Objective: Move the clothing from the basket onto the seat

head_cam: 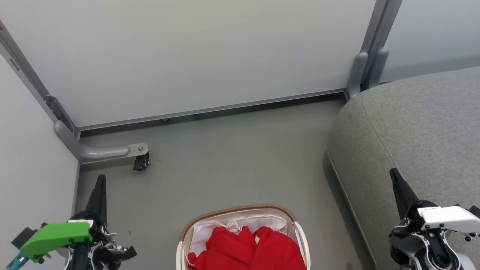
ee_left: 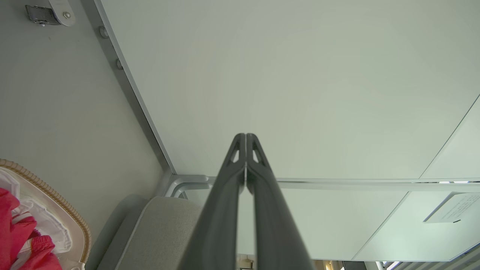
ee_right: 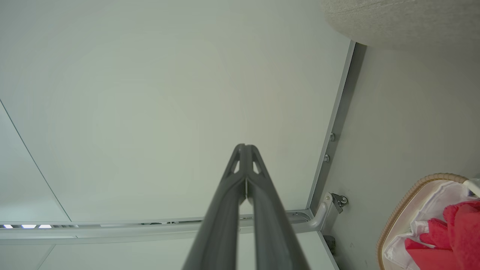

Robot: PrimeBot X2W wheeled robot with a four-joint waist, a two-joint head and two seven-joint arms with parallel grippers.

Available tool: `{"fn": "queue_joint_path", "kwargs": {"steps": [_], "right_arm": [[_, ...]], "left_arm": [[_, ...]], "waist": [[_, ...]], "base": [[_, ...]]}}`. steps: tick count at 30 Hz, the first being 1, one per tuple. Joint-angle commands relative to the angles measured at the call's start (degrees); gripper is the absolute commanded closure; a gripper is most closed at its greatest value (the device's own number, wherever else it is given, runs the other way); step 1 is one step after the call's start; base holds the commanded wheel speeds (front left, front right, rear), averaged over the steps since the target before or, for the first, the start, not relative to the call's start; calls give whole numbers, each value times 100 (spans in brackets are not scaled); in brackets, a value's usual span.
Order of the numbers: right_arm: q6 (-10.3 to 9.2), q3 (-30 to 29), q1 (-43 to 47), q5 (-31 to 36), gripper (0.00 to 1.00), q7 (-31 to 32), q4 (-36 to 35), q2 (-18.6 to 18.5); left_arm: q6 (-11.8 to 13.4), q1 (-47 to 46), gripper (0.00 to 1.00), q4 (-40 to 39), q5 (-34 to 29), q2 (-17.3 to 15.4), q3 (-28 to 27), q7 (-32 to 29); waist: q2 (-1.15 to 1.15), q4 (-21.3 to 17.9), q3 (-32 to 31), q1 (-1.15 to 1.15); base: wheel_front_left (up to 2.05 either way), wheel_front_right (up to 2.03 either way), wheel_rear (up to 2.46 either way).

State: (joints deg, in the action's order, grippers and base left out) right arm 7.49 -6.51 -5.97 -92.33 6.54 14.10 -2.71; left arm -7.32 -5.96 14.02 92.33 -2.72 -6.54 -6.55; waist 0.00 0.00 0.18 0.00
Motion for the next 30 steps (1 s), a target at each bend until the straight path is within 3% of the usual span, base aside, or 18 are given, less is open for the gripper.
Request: {"fn": "queue_joint_path", "kwargs": {"steps": [1,29,30], "right_arm": [[0,-6,-49,-18,100,15,-20,-35],[0,-6,-49,-18,100,15,-20,-35],[0,1,1,0,0,-1,7,1]], "left_arm": [[-40,-60,100,-7,18,-32,-8,-12],[-40,-60,100,-7,18,-32,-8,-12],[1,0,0,5,0,1,2,1]], "waist": [[0,0,0,0],[0,0,0,0],[0,0,0,0]], "base": [[0,0,0],[0,0,0],[0,0,0]]}}
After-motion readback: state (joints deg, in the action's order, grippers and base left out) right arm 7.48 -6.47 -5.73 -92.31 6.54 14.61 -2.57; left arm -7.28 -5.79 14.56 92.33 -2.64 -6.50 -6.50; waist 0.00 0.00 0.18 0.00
